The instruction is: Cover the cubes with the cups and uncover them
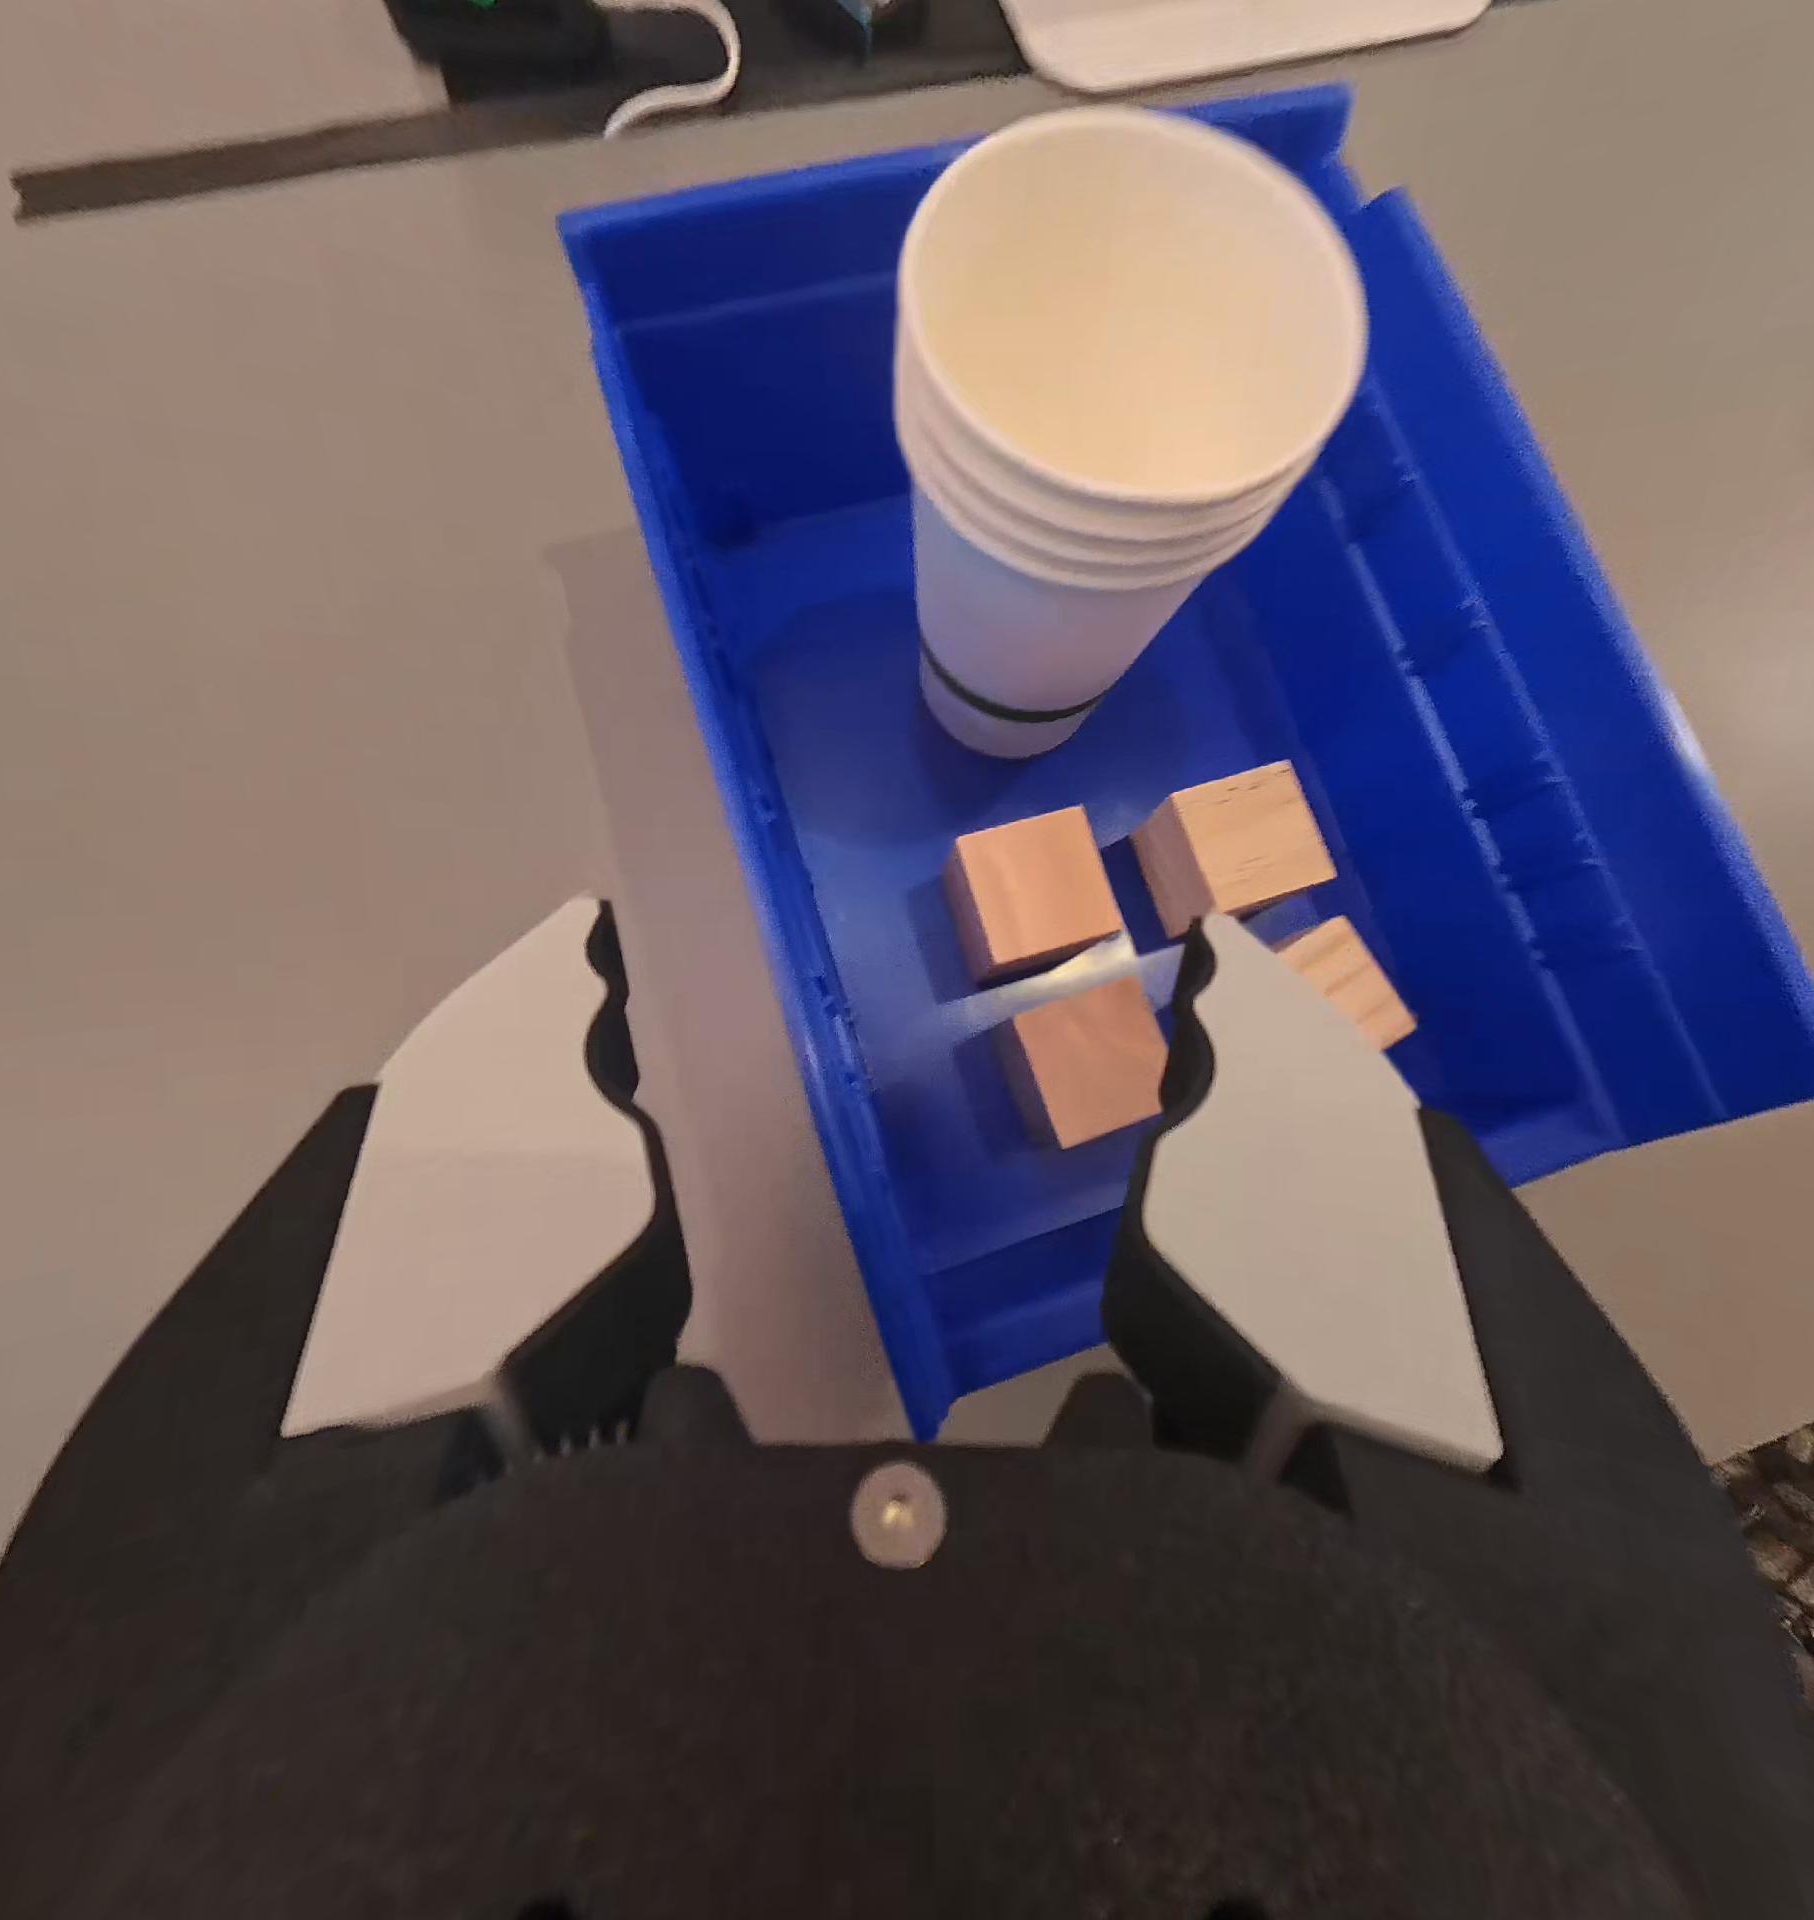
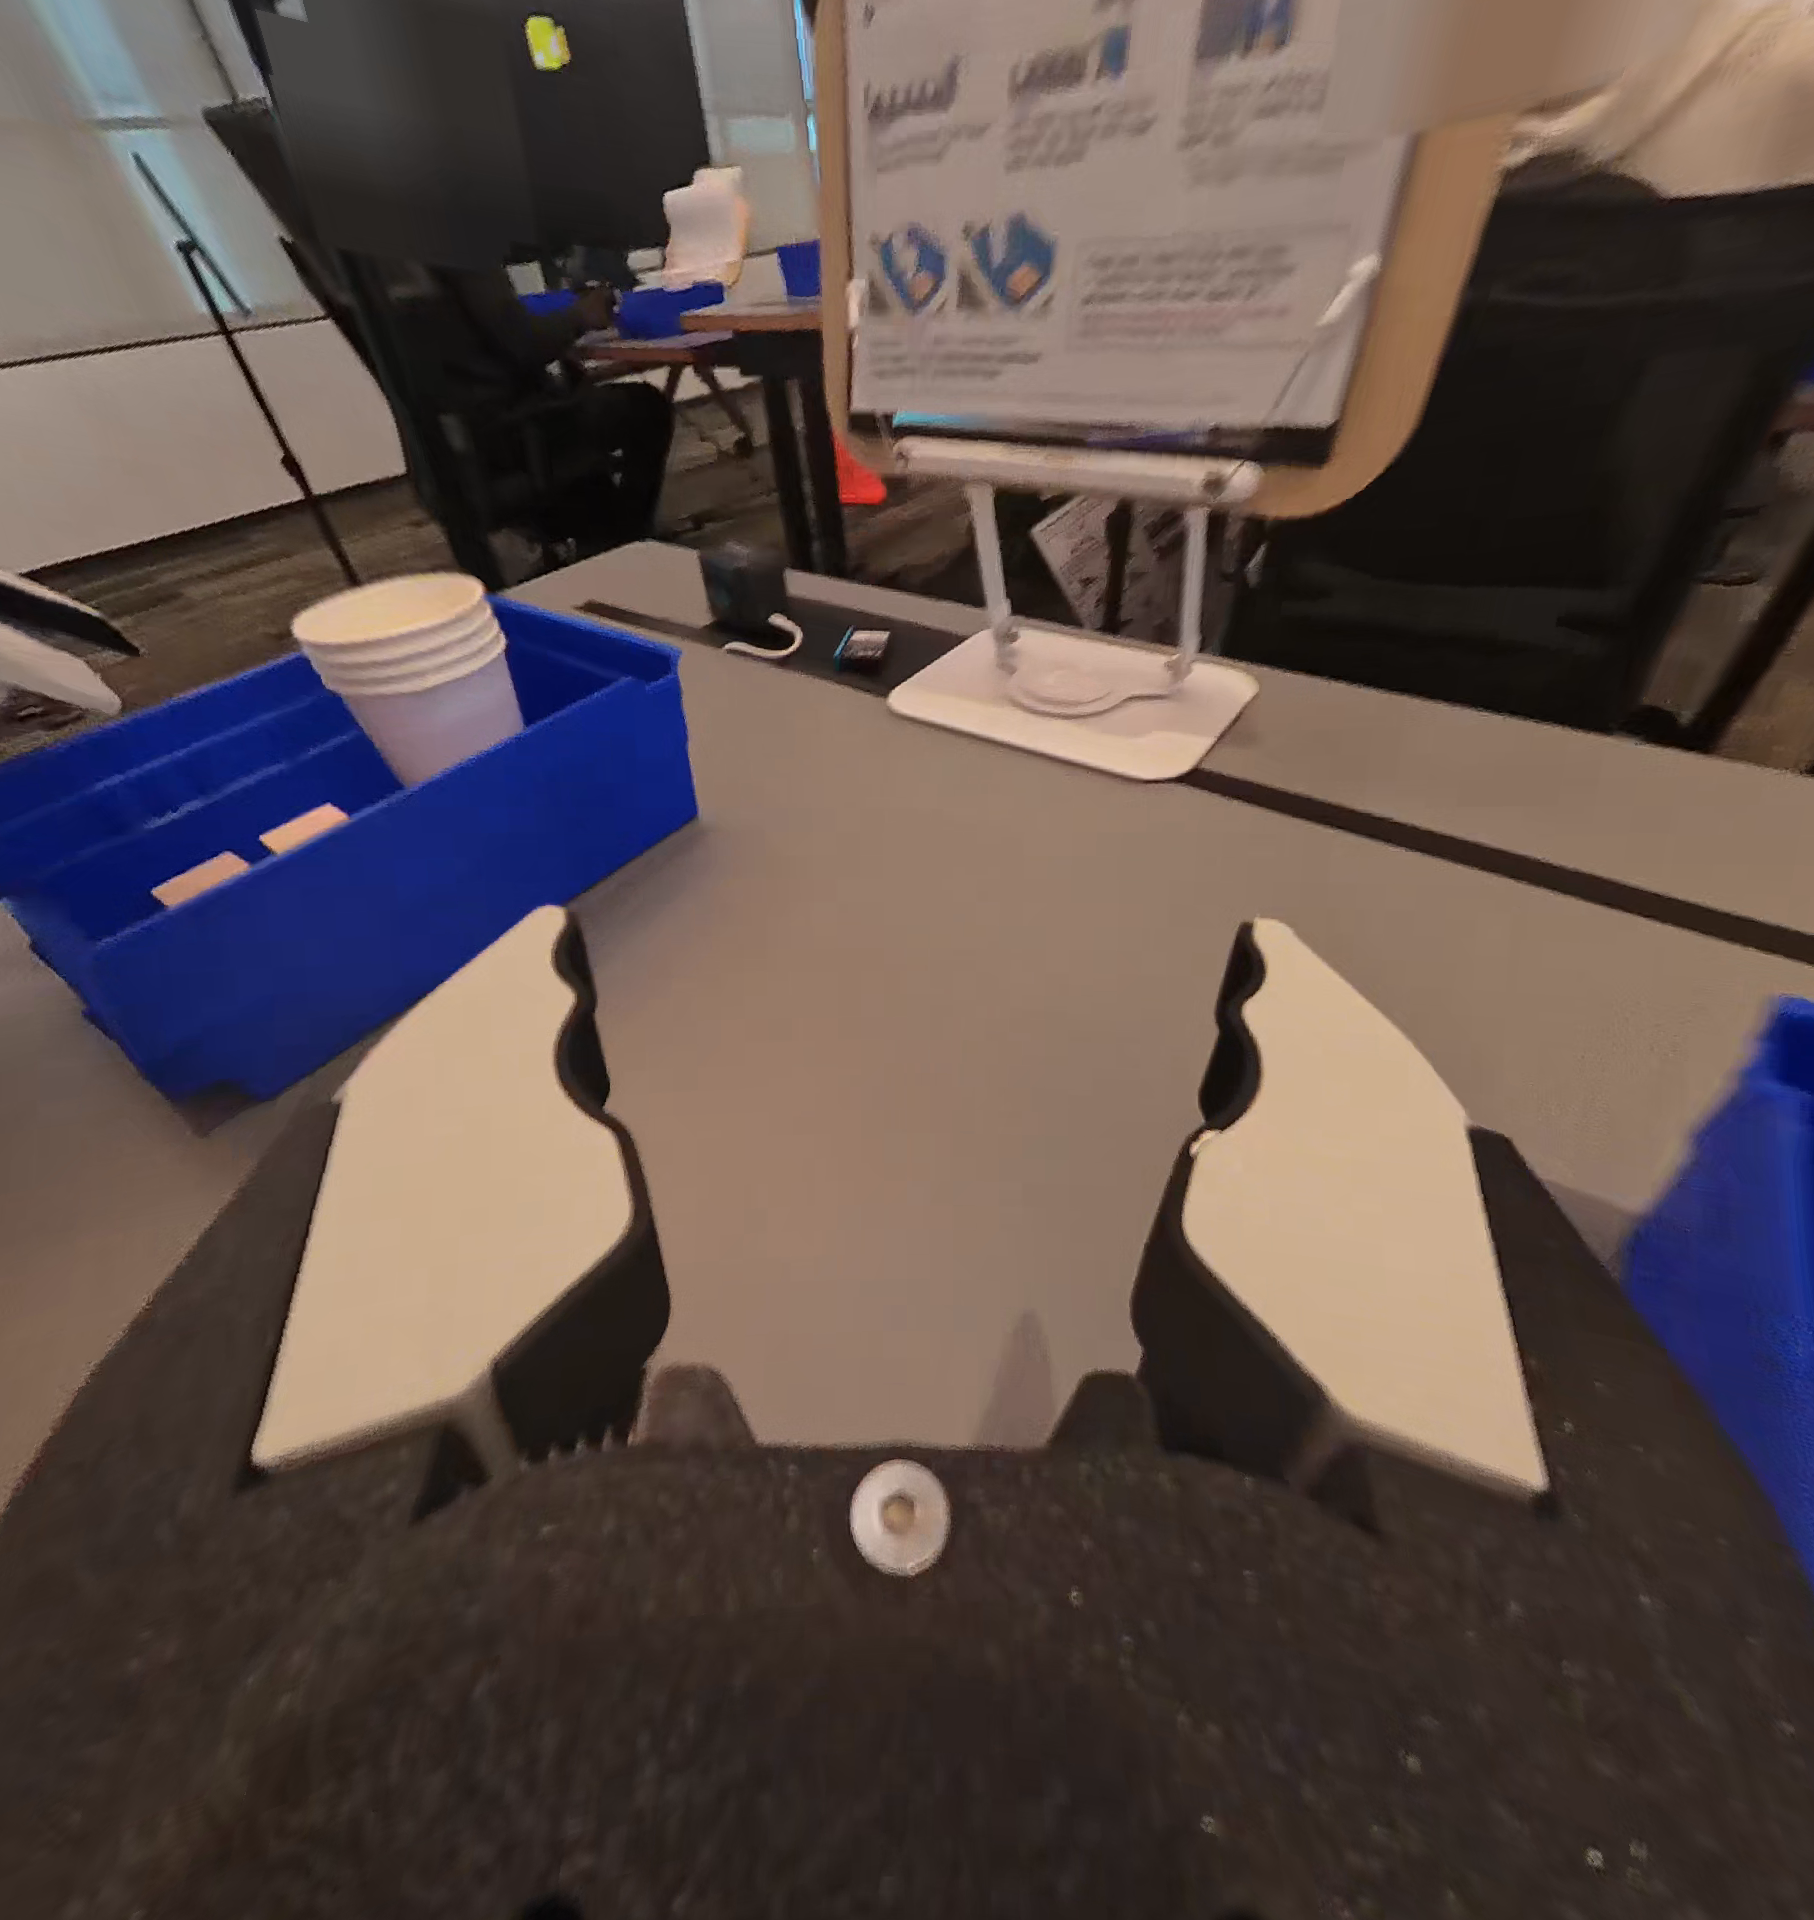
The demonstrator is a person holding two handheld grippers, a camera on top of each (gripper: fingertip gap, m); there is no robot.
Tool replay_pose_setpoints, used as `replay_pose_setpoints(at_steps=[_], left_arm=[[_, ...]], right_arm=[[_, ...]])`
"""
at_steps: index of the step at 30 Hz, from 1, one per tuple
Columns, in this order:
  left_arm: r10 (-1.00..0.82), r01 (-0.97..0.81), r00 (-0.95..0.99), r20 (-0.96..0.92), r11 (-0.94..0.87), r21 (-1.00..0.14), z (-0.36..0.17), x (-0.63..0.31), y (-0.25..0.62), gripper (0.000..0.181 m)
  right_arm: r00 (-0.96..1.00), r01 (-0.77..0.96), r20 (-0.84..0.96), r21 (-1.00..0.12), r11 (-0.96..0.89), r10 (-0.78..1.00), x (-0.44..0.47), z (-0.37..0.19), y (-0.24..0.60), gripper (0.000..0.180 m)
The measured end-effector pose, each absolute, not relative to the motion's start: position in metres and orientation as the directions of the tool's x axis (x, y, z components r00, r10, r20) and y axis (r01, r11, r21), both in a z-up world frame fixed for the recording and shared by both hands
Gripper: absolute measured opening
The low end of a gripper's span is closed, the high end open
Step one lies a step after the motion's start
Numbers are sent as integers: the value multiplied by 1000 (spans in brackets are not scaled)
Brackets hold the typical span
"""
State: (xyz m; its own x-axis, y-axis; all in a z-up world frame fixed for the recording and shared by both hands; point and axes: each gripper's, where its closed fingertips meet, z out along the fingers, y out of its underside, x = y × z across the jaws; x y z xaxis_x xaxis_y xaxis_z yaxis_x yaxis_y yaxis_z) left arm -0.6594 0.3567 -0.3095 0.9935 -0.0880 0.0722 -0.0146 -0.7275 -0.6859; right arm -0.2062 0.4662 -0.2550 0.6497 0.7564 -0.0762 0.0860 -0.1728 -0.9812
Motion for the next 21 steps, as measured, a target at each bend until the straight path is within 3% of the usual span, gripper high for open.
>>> replay_pose_setpoints(at_steps=[9,13,15,18,21], left_arm=[[-58,0,993,99,-864,-504,-352,-667,362,94],[-58,-12,994,89,-893,-450,-363,-669,363,84],[-53,-14,995,79,-906,-424,-368,-673,363,68],[-74,-31,992,99,-925,-378,-376,-674,360,16],[-54,-1,989,141,-936,-352,-379,-678,360,8]], right_arm=[[634,198,53,-975,-96,771,-261,-315,502,105],[616,208,74,-975,-72,784,-260,-320,496,89],[621,196,81,-979,-54,780,-258,-316,494,87],[629,201,84,-978,-57,773,-256,-317,494,83],[634,229,72,-969,-98,770,-255,-326,497,81]])
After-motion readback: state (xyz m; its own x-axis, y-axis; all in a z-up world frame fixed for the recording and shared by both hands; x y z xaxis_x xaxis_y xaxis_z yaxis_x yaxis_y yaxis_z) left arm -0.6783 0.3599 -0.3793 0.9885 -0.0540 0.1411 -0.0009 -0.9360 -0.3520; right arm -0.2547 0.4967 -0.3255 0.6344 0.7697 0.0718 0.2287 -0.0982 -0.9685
